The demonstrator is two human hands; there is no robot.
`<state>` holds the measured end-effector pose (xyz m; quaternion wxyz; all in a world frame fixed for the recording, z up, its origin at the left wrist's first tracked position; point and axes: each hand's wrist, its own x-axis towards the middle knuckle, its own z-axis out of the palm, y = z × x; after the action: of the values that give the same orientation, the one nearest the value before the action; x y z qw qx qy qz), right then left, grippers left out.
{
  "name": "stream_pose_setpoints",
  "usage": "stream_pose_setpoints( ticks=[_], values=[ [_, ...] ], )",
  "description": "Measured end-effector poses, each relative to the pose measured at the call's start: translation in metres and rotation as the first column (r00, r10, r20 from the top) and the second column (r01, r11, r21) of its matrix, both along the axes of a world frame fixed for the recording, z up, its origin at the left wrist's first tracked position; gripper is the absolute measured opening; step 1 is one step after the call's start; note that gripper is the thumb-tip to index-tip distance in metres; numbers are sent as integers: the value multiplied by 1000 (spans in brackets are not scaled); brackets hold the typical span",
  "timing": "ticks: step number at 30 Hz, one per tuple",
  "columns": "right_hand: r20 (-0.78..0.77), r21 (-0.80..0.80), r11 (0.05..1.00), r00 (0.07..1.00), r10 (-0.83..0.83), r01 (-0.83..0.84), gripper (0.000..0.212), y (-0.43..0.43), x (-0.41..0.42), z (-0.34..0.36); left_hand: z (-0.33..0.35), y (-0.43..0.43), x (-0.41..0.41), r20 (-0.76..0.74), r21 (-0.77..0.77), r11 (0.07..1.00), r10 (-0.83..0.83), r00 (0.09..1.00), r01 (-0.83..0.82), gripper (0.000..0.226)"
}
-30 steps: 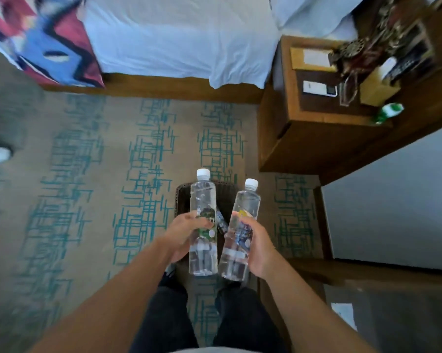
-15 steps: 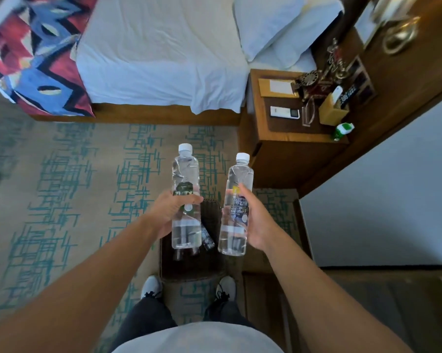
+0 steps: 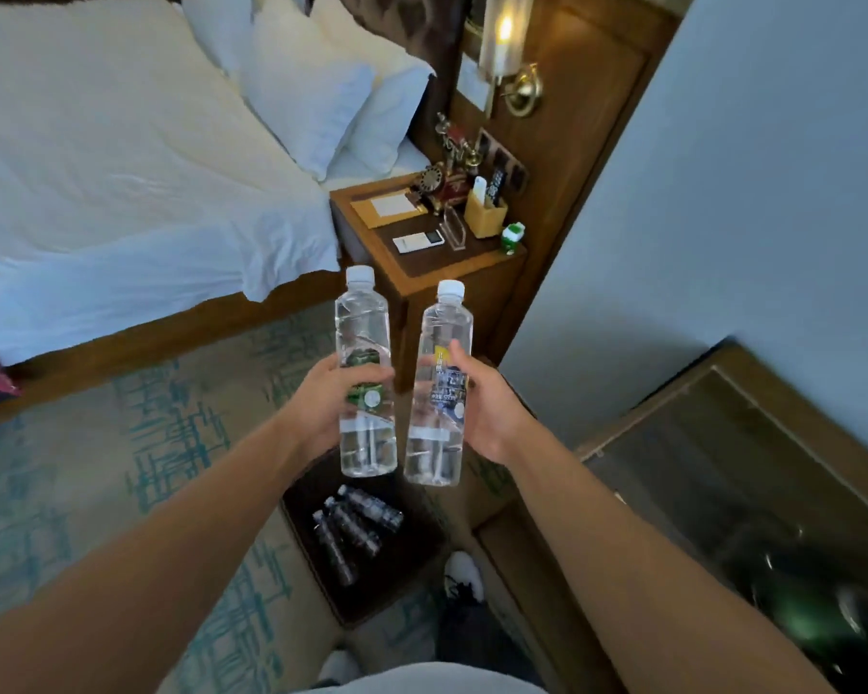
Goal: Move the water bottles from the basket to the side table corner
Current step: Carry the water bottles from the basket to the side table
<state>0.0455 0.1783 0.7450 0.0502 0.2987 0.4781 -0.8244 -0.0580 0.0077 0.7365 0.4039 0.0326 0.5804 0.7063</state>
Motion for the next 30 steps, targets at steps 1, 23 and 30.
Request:
stream_pose_setpoints(
  ticks=[1, 23, 30],
  values=[
    [-12, -23, 999, 999, -46, 45, 54, -6, 11, 1, -2, -1, 2, 18, 15, 999, -46, 999, 46, 14],
    [4, 231, 779, 800, -600, 583, 74, 33, 236, 15, 33, 117, 155, -2, 48, 768, -639, 769, 639, 41],
    [-63, 249, 703, 736, -674, 666, 48, 75, 319, 43, 51, 178, 230, -143, -50, 686, -724, 675, 726, 36]
  ],
)
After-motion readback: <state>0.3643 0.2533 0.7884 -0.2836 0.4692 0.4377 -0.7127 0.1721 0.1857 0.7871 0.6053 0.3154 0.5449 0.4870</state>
